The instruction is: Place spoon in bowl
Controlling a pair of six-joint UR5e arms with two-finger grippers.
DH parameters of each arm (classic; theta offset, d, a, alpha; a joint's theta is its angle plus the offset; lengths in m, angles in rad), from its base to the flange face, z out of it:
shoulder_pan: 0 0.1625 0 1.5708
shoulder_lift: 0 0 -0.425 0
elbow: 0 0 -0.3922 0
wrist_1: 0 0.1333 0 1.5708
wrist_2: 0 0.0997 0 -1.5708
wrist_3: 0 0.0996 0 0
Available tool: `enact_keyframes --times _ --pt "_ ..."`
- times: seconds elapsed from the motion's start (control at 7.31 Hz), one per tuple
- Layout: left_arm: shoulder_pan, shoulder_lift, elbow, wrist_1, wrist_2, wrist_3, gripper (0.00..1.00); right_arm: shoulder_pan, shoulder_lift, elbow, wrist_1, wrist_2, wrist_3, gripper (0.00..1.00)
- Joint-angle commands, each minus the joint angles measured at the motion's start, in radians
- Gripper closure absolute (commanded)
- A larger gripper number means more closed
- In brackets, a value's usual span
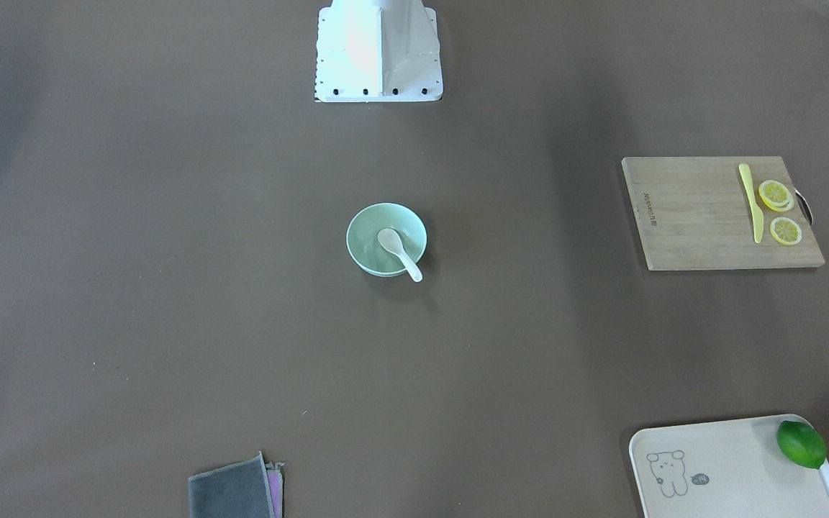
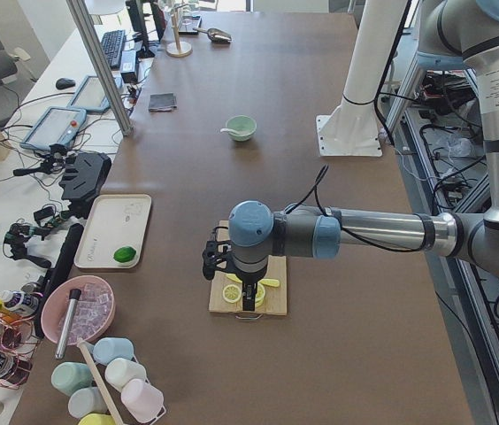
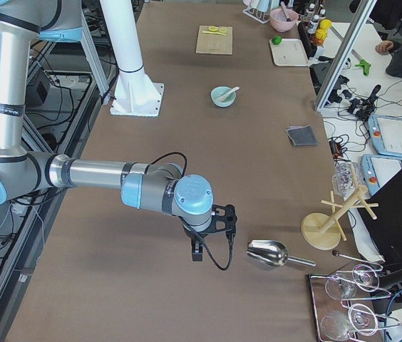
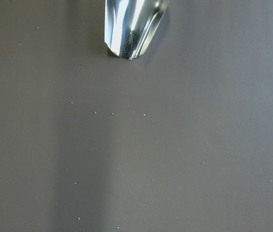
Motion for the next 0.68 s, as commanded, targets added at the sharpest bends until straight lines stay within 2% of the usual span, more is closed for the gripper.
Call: enact_keyframes --times 0.0,0.55 --pt "-0.012 0.022 -0.01 0.0 -0.001 0.0 0.02 -0.003 -0.002 -0.003 0.001 -0.003 -0.007 0.0" --pt "-0.028 0.02 -0.022 -0.002 -0.001 0.0 0.02 -0.084 0.008 0.006 0.003 -0.004 -0.015 0.0"
